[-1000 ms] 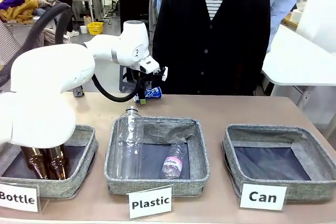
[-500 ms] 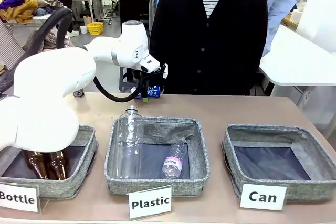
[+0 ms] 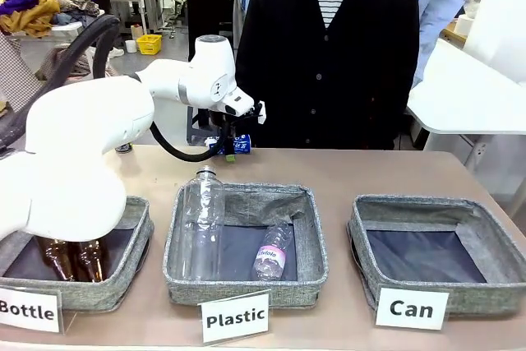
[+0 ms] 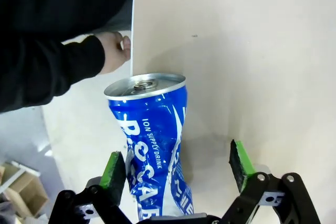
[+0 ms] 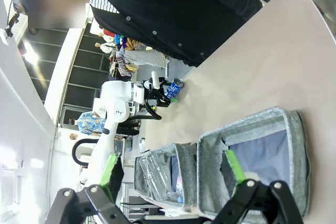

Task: Sort the can waste into the basket.
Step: Pick up the can waste from the table and place it in the right Fabric basket.

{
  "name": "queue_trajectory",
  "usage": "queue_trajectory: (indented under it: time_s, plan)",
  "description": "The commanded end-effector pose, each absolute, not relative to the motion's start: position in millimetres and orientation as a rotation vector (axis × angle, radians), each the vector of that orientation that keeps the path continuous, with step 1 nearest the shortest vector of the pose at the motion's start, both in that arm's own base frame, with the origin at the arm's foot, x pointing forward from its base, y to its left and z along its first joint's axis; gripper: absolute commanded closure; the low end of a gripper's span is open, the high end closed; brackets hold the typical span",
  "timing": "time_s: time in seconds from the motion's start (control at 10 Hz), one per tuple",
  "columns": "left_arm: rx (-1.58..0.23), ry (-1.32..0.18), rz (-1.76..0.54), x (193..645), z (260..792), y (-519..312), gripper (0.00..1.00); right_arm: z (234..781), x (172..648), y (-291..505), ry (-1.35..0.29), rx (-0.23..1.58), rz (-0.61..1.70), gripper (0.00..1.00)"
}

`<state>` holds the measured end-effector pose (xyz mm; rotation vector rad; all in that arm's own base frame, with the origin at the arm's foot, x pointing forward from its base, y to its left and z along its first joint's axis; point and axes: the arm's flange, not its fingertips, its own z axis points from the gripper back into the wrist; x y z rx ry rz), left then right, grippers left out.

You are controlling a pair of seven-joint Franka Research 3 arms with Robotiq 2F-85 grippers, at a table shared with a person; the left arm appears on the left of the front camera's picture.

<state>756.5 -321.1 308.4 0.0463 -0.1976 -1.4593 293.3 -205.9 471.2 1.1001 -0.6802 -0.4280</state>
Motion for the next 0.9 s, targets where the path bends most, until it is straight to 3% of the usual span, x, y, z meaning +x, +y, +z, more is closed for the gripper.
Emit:
queue_trajectory:
  time_s: [0.0,0.1,0.2,0.3,0.4,0.5,0.8]
  plan:
    - [0.04,-0.155,-1.468,807.9,310.3,-346.3,0.0,469.8,295.4,-206.7,-0.712,1.11,-0.406,0.0]
    - [0.049,-0.154,-1.48,806.1,311.4,-345.7,0.6,469.8,295.4,-206.7,-0.712,1.11,-0.406,0.0]
    - [0.053,-0.153,-1.487,804.4,311.8,-345.6,0.6,469.8,295.4,-206.7,-0.712,1.11,-0.406,0.0]
    - [0.062,-0.159,-1.495,803.9,312.8,-344.6,1.0,469.8,295.4,-206.7,-0.712,1.11,-0.406,0.0]
    - [0.062,-0.161,-1.499,803.1,314.1,-344.0,0.62,469.8,295.4,-206.7,-0.712,1.11,-0.406,0.0]
    - [0.065,-0.162,-1.51,801.8,316.2,-343.5,1.0,469.8,295.4,-206.7,-0.712,1.11,-0.406,0.0]
    - [0.07,-0.167,-1.527,799.2,322.6,-341.2,1.0,469.8,295.4,-206.7,-0.712,1.11,-0.406,0.0]
